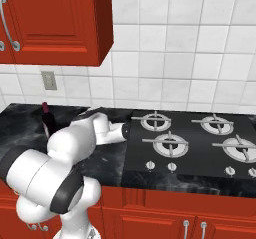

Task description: Place the drinks on the dining counter in a tight cluster.

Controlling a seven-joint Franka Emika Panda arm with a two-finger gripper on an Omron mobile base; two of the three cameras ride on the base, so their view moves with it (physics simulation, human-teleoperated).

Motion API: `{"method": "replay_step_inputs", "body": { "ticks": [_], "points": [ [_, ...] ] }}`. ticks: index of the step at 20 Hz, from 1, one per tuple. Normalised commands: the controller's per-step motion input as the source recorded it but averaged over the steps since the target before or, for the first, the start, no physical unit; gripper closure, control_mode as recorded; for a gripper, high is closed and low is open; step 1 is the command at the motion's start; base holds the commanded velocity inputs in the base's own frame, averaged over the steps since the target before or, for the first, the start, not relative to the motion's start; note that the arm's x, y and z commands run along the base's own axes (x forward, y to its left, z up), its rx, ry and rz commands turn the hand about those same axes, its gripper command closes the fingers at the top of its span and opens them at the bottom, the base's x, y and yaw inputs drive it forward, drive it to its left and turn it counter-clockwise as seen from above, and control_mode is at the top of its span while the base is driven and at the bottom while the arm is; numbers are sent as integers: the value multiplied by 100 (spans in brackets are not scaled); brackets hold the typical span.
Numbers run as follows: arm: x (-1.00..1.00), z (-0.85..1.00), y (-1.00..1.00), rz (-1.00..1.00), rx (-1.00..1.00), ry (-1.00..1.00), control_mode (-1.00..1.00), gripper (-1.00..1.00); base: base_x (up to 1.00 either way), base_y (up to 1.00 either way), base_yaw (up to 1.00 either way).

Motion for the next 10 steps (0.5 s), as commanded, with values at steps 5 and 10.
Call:
{"method": "replay_step_inputs", "body": {
  "ticks": [5, 10],
  "points": [
    [-27, 42, 0, 0, 9, -2, -100, 100, 0, 0, 0],
    [-18, 48, 6, 0, 1, -1, -100, 100, 0, 0, 0]
  ]
}}
